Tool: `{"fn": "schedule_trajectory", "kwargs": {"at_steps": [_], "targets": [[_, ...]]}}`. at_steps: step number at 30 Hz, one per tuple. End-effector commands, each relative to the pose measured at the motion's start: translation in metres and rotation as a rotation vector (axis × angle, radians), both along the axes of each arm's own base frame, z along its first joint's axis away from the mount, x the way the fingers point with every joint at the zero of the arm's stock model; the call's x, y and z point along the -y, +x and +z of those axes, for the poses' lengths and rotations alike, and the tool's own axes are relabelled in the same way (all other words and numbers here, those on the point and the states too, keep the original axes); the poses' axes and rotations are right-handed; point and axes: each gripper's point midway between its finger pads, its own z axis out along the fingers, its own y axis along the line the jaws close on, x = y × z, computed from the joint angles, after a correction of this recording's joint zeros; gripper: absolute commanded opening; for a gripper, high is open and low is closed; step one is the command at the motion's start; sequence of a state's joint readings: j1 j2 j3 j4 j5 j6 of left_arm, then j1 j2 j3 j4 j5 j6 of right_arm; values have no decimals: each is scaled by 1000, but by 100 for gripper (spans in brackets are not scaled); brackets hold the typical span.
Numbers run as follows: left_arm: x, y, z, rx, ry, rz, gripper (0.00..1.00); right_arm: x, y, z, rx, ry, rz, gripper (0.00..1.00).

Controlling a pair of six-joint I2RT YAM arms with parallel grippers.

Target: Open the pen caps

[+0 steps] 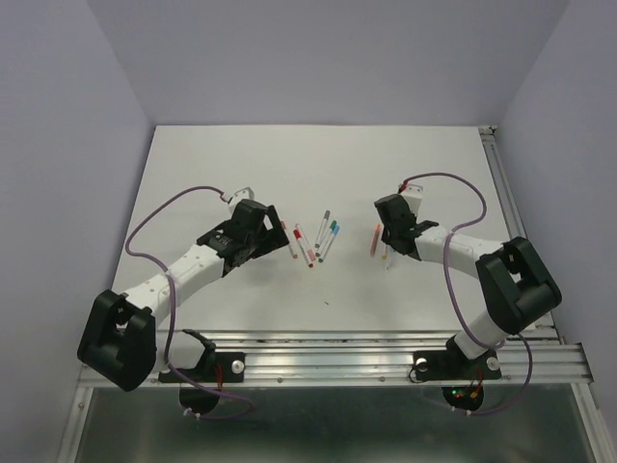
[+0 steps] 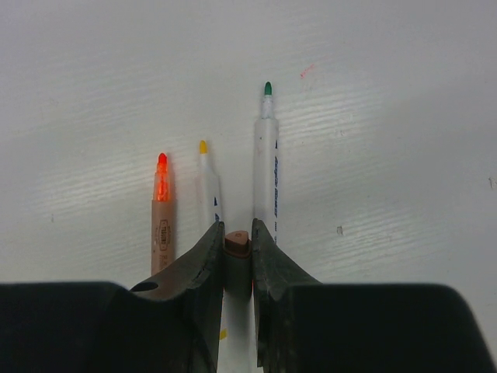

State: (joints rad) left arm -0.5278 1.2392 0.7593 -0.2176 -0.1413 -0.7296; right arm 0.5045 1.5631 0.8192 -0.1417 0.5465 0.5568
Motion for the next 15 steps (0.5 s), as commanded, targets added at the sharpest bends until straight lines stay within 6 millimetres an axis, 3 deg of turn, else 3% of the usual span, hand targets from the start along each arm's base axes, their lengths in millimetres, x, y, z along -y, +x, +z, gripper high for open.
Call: {"fn": "schedule_trajectory", "kwargs": {"at_steps": [1, 7, 9, 10, 11, 15], "targets": [[10, 1, -2, 5, -7, -30, 99, -2, 32, 21, 80, -8, -20, 9], [23, 1, -6, -7, -4, -59, 99, -1, 42, 24, 88, -16, -44, 20], [27, 2, -6, -8, -1, -67, 99, 1, 43, 26, 89, -20, -61, 39], [30, 1, -6, -7, -1, -77, 99, 2, 44, 28, 93, -22, -66, 41], [31, 1, -8, -10, 5, -78, 99, 3, 44, 29, 92, -20, -73, 50], [34, 4, -9, -17, 11, -71, 99, 5, 43, 42, 112, -9, -92, 63]]}}
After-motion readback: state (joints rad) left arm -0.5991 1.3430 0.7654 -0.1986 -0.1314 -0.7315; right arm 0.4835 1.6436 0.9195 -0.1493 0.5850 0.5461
